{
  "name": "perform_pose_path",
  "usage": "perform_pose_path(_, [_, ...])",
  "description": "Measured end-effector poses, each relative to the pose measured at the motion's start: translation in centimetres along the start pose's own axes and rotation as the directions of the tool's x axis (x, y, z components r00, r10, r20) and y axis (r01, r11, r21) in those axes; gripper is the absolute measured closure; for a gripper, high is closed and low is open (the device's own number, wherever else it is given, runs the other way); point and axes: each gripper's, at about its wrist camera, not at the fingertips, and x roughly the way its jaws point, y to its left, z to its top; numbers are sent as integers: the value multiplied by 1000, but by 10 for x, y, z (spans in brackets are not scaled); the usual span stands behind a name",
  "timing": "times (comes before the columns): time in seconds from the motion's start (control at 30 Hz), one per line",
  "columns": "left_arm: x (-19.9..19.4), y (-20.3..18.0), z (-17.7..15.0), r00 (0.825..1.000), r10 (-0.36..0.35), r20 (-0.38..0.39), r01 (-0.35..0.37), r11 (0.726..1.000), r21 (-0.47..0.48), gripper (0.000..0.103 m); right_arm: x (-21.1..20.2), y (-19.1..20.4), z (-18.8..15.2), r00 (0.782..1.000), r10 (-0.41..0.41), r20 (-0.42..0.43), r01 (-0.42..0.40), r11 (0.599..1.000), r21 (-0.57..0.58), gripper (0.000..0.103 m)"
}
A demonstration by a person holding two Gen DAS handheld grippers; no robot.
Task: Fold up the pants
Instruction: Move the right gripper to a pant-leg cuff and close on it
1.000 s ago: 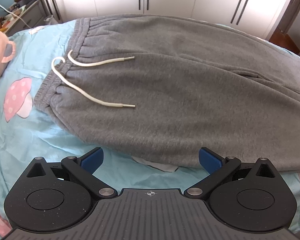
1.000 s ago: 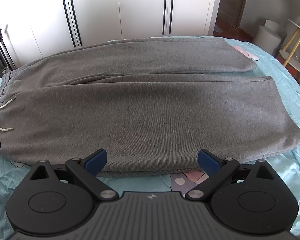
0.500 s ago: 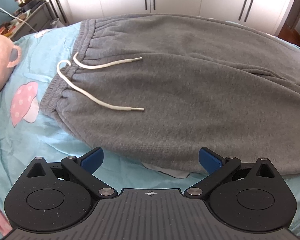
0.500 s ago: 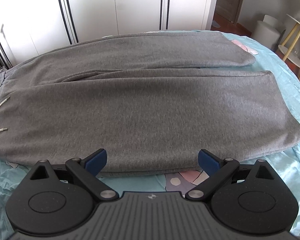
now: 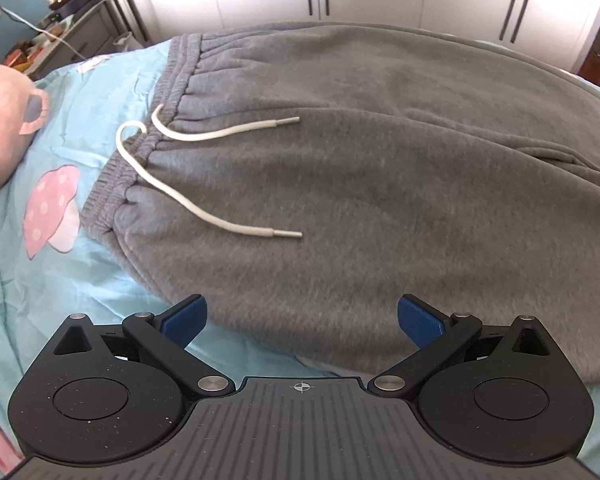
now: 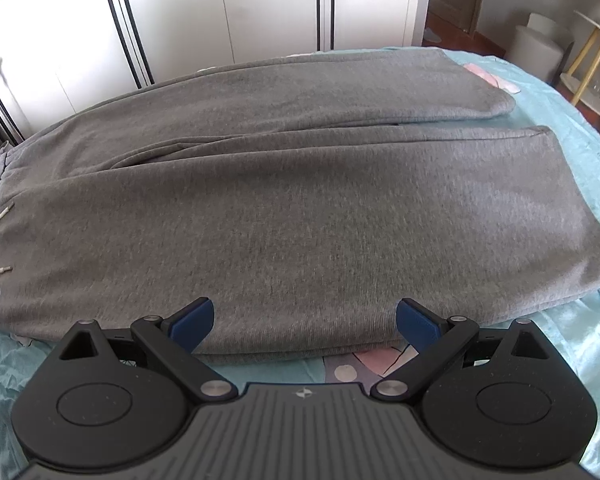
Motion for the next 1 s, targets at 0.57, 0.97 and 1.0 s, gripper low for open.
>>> perform_pose_path(0.57, [-14, -88, 61, 976, 69, 206, -66, 998, -22, 0, 53, -37, 94, 996, 53, 76, -60, 993, 97, 5])
perform_pose_path(0.97, [45, -75, 71, 976, 116, 186, -74, 972, -221, 0, 184, -73, 255, 999, -39, 16, 32, 945, 326, 13])
perform_pose_path(1.0, [51, -69, 70, 976, 109, 188, -63, 970, -233, 0, 197, -73, 265, 998, -56, 4, 52, 941, 334, 17])
